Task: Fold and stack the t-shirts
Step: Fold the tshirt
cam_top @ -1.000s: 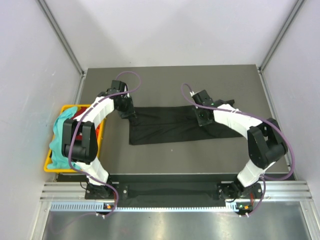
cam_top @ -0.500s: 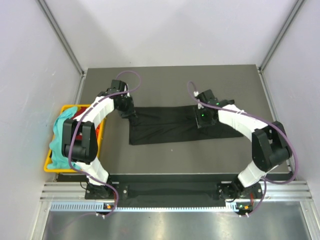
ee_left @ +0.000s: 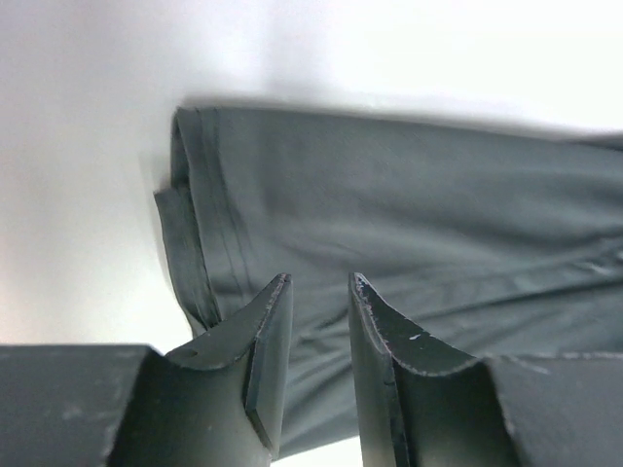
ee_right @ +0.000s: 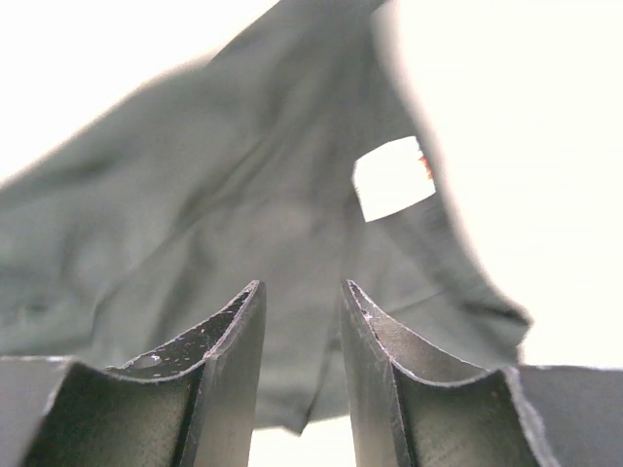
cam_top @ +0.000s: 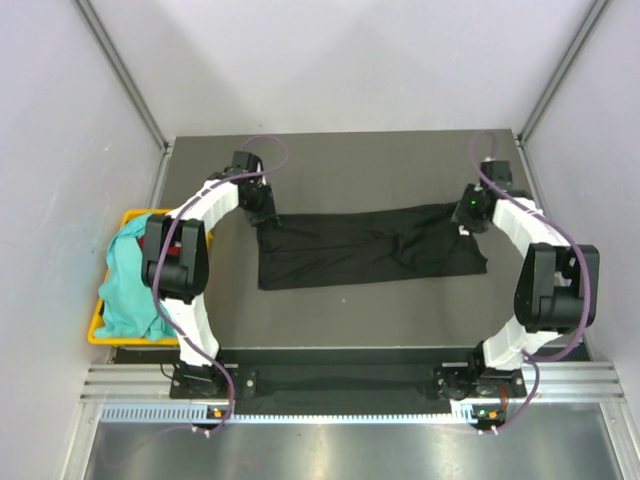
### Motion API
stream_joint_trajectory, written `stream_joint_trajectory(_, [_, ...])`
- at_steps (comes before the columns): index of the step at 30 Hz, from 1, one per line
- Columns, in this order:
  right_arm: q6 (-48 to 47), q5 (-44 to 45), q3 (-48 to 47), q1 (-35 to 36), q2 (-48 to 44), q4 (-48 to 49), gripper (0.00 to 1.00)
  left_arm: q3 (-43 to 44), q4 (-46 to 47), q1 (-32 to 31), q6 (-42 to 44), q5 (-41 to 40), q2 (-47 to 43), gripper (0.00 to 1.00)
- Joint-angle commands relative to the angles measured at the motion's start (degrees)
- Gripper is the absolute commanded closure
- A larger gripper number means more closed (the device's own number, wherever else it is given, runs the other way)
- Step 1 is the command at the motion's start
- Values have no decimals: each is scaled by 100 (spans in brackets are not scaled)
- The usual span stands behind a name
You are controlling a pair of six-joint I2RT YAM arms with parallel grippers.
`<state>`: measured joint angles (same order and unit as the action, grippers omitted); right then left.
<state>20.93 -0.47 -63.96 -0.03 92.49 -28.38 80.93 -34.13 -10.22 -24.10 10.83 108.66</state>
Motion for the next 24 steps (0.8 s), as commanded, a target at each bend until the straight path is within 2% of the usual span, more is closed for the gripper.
stream_joint_trajectory(1, [464, -313, -292, -523, 198, 876, 63, 336, 47, 29, 28, -291, 338, 65])
stream_joint_trajectory(8, [571, -910, -371, -867, 884, 1818, 63, 494, 12, 29, 81, -784, 718, 66])
stream_joint_trajectory(13, [553, -911, -661, -963, 1560, 2125, 66, 687, -59, 29, 89, -1213, 911, 68])
stream_joint_trajectory(15, [605, -920, -653, -999, 1667, 2292, 69, 784, -102, 29, 124, -1302, 981, 72])
stream_joint_trajectory(18, [614, -815, -635, -1051, 1737, 2521, 82, 925, -138, 29, 212, -1487, 1122, 80])
stream_joint_trajectory(19, [614, -788, -626, -1051, 1738, 2635, 87, 969, -147, 29, 230, -1505, 1183, 85])
stream_joint_trajectory(21, [562, -779, -661, -1060, 1772, 2741, 92, 1065, -103, 29, 309, -1514, 1245, 100])
stream_joint_trajectory(24, [474, -771, -888, -1051, 1948, 2759, 98, 1276, -67, 29, 379, -1592, 1438, 100])
